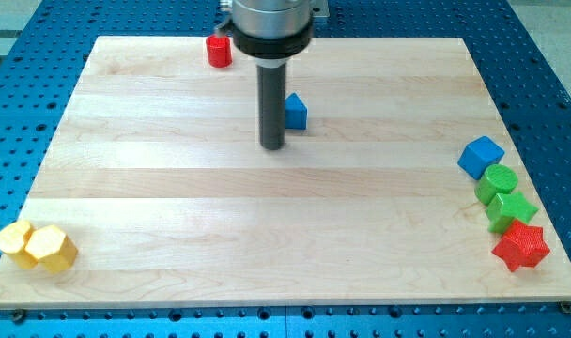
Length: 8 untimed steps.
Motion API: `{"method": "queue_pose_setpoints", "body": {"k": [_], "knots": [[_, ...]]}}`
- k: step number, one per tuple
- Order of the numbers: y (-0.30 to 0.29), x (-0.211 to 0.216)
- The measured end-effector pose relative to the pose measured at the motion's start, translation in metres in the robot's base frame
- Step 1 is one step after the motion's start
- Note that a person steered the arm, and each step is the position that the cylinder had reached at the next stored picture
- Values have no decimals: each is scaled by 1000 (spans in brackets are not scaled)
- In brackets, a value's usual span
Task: Move the triangle above the blue cube
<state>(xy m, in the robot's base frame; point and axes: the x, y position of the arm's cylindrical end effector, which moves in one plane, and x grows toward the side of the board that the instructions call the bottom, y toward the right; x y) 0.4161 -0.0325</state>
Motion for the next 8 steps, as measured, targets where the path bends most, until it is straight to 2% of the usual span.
{"method": "queue_pose_setpoints", "body": {"k": [1, 2, 4, 5, 6, 8], "knots": [[-37, -9], [6, -43], [195, -39], [186, -46], [216, -58], [228, -45]]}}
